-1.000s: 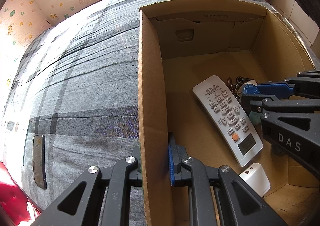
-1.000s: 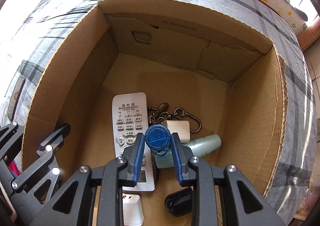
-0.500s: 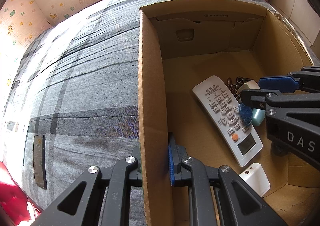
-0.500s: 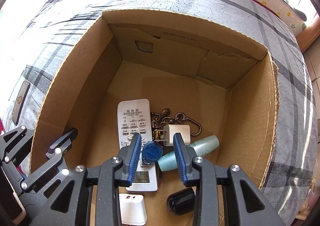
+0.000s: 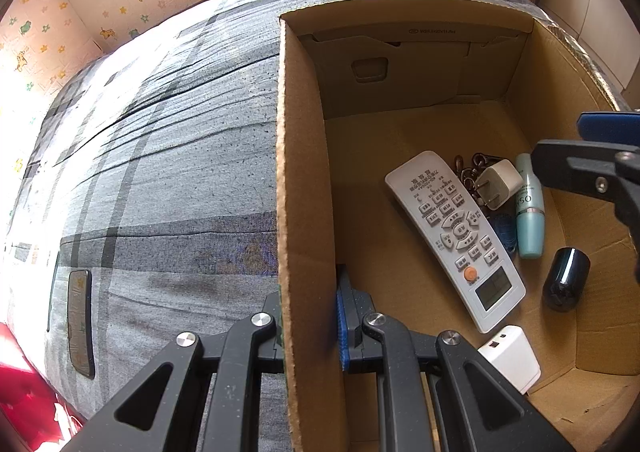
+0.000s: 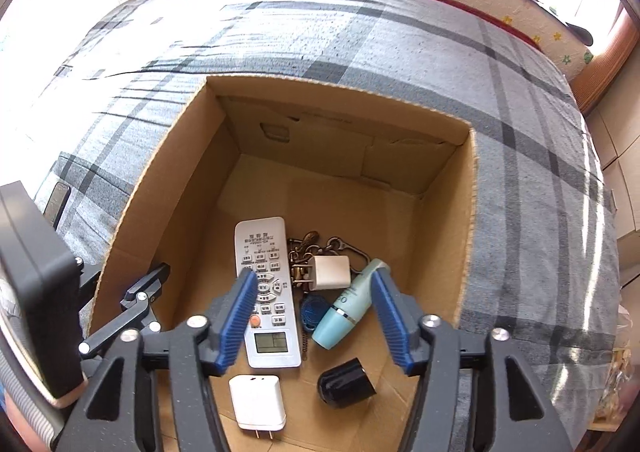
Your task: Organize rigid objects
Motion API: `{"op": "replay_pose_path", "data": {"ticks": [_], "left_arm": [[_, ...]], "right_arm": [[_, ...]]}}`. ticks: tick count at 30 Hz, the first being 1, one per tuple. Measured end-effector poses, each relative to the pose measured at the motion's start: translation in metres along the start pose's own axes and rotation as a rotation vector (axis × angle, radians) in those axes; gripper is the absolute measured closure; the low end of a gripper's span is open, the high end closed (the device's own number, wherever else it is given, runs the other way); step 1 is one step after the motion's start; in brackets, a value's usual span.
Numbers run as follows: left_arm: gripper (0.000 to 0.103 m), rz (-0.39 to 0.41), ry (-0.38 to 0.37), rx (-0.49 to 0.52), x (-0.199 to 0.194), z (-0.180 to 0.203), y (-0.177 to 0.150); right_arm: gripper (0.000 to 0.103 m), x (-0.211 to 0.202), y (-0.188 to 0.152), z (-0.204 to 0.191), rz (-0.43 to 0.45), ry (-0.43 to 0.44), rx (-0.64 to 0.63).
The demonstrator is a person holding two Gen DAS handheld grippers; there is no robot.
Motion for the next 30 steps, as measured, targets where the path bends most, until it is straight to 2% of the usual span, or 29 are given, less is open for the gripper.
{"op": "replay_pose_path", "data": {"ticks": [7,16,30], "left_arm": [[0.088,0.0,0.001,0.001,0.0,0.0,0.0],[0.088,-0.001,0.004,0.004,-0.001,0.001,0.001],[0.087,0.0,0.008,0.006,-0.001,0.001,0.001]], "right_arm": [[0.016,-0.028,-0.005,0.007,0.038,-0.033,0.003],[0.0,-0.059,-0.023,0.017,0.087,-0.081,0.029],[0.0,-0.086,-0.064,0.039,0.129,-0.111,0.141]]}}
Point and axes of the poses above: each gripper's, at about its wrist camera, not at the fingertips, and x roughly the way its jaws point, z to its right, y to its top, the point moved 5 cm from there along x, roughly the way its jaws point, and after that the axes turned 10 degrees about y, right-handed, at the moved point
